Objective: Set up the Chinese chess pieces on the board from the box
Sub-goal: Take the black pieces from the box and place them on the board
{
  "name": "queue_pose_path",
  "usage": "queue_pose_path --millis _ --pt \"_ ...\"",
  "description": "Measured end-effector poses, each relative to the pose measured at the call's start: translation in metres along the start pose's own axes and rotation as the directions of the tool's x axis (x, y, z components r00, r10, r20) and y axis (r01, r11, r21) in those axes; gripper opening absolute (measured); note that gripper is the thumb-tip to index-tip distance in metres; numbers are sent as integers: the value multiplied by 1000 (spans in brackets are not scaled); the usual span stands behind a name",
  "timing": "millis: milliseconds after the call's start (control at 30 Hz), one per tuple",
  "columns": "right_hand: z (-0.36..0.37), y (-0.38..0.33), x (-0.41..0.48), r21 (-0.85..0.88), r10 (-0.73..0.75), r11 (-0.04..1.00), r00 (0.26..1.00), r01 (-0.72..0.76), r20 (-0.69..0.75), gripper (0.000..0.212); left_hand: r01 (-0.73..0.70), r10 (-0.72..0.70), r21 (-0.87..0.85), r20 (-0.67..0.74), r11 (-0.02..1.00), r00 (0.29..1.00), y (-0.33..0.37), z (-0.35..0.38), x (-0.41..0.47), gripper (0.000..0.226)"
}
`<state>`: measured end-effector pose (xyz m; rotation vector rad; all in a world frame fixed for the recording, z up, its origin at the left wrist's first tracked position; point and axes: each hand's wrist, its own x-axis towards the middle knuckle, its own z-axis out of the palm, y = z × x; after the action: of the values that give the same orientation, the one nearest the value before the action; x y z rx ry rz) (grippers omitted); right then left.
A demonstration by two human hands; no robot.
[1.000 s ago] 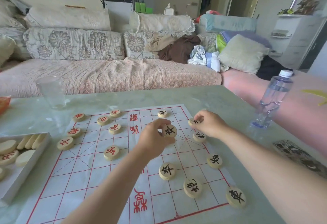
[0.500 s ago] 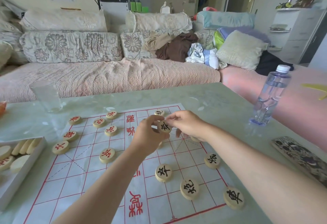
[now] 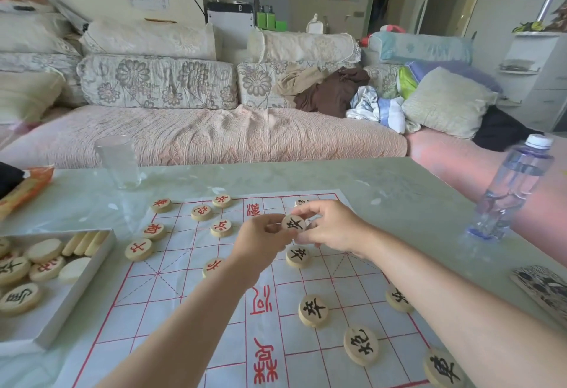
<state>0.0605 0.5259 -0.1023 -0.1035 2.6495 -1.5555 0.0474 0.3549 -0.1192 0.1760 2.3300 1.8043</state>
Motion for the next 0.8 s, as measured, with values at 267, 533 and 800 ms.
queue_pose_path --millis 267,533,800 --pt "2 13 36 -303 2 948 957 -94 -290 19 -252 285 801 107 542 953 -23 -19 21 41" --pt "25 19 68 -532 8 835 970 -141 -245 25 -299 174 868 248 397 953 -33 -25 26 45" --pt "31 15 62 -587 20 797 976 -146 -216 17 -318 216 780 237 539 947 -39 -34 25 47"
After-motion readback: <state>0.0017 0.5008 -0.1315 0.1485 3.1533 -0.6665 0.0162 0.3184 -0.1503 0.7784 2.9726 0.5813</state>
